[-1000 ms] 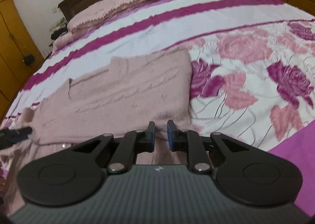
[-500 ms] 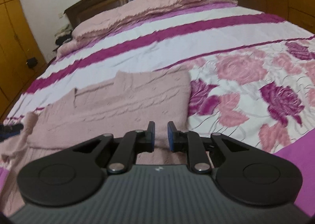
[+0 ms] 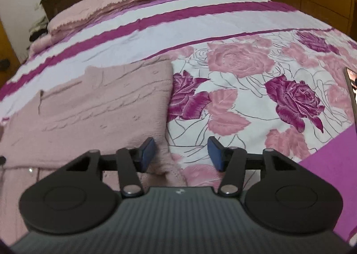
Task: Fold small clothes
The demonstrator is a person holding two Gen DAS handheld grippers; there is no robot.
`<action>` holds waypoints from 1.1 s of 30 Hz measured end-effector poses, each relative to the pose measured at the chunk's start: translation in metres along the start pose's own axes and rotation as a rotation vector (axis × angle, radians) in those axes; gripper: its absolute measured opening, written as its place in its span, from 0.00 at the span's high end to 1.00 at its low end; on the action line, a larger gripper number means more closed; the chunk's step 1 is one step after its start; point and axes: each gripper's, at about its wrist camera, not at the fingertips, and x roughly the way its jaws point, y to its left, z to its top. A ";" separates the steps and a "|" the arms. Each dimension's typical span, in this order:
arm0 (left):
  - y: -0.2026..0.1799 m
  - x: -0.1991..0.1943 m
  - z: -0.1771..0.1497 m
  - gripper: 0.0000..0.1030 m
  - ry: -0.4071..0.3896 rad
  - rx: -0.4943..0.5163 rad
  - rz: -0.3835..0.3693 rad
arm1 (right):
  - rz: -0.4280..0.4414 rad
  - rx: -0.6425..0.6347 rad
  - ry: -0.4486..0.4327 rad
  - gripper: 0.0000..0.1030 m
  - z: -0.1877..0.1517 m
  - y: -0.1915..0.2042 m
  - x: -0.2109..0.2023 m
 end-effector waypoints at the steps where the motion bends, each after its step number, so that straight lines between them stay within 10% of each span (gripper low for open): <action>1: 0.000 -0.003 0.000 0.46 -0.003 -0.002 0.001 | 0.005 0.000 -0.004 0.47 0.000 -0.001 -0.003; 21: 0.066 -0.101 -0.003 0.24 -0.096 -0.135 0.185 | 0.312 -0.067 -0.007 0.34 0.001 0.076 -0.079; 33: 0.128 -0.105 -0.025 0.22 -0.075 -0.304 0.265 | 0.283 -0.059 0.062 0.34 -0.035 0.085 -0.063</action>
